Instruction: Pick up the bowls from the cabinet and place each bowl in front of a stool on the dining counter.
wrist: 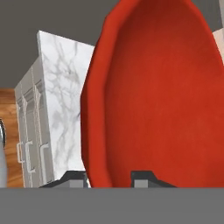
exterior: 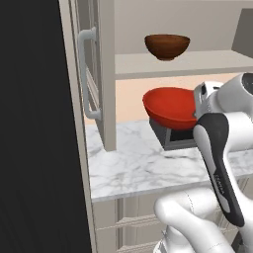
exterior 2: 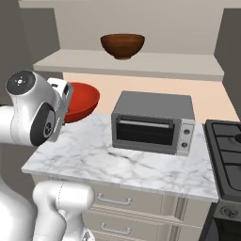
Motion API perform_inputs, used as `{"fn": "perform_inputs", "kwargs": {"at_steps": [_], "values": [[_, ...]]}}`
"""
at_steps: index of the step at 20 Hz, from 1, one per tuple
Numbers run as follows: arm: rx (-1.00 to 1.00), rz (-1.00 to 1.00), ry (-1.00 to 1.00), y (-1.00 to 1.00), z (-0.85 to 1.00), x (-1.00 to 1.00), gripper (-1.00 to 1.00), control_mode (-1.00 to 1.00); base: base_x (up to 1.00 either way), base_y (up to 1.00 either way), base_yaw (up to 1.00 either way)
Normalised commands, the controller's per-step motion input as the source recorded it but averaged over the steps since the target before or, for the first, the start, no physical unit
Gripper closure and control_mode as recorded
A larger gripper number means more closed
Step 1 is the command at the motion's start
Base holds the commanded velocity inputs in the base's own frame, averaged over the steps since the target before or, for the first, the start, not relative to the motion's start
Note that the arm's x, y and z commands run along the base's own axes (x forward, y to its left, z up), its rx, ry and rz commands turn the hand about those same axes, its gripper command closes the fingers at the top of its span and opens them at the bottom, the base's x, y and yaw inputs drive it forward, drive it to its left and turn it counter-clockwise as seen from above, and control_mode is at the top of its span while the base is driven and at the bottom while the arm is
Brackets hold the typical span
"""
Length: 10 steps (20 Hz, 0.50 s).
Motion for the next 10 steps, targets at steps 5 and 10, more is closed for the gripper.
{"fn": "perform_inputs", "kwargs": {"at_steps": [5, 10], "values": [[0.00, 0.00, 0.02, 0.00, 0.00, 0.00, 1.00, -1.00, 0.00, 0.00, 0.00], [0.00, 0.00, 0.00, 0.00, 0.00, 0.00, 1.00, 1.00, -0.01, 0.00, 0.00]]}}
